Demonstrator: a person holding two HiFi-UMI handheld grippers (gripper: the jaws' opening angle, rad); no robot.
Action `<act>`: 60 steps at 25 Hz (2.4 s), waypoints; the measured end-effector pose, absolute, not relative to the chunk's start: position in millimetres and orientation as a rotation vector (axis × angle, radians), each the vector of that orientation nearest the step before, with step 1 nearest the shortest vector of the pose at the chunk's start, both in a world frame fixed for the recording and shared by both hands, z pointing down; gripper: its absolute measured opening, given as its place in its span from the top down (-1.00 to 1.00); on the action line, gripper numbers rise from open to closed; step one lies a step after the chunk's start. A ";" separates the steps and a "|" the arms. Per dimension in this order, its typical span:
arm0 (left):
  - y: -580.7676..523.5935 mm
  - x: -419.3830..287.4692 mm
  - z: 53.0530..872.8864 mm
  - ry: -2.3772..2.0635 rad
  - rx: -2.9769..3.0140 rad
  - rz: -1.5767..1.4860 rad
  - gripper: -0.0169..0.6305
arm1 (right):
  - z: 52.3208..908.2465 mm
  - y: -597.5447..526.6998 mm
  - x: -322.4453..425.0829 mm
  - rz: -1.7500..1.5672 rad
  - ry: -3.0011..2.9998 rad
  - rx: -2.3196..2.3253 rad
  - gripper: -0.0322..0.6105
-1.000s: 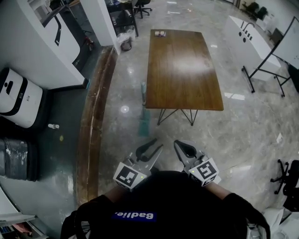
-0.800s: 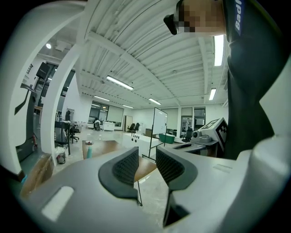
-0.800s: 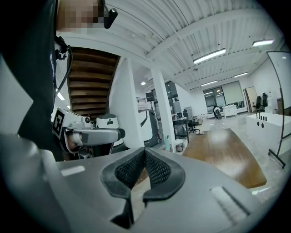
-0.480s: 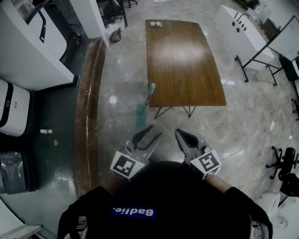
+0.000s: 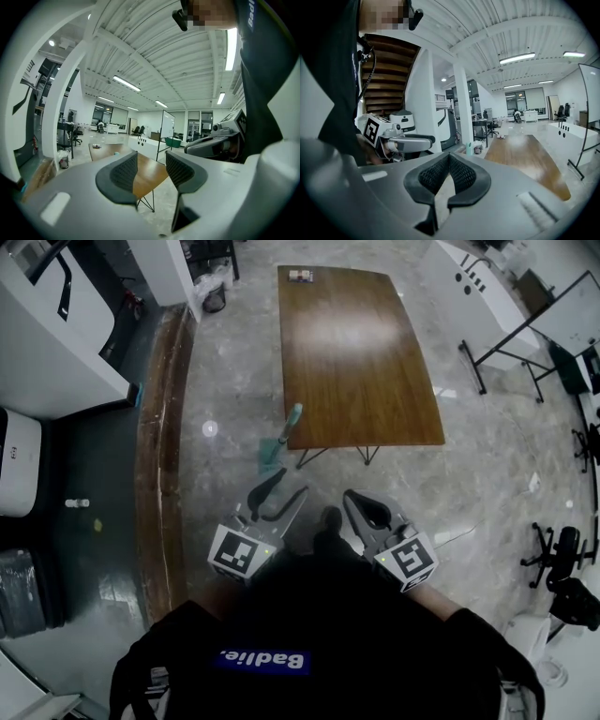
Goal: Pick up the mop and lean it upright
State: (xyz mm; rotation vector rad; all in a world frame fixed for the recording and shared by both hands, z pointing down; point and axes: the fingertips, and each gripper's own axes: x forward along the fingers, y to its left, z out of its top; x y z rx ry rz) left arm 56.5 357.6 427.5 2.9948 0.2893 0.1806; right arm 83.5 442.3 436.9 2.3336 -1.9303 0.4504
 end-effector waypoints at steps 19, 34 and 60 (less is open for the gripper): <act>311.8 158.9 500.4 -0.201 3.099 0.449 0.09 | 456.2 426.4 212.1 0.474 -2.290 2.137 0.88; 261.2 178.7 599.6 -0.254 3.061 0.764 -0.04 | 467.1 432.1 243.7 0.539 -2.235 2.151 0.88; 248.3 221.9 671.8 0.216 3.053 0.860 0.28 | 461.7 445.1 231.3 0.581 -1.823 2.394 0.88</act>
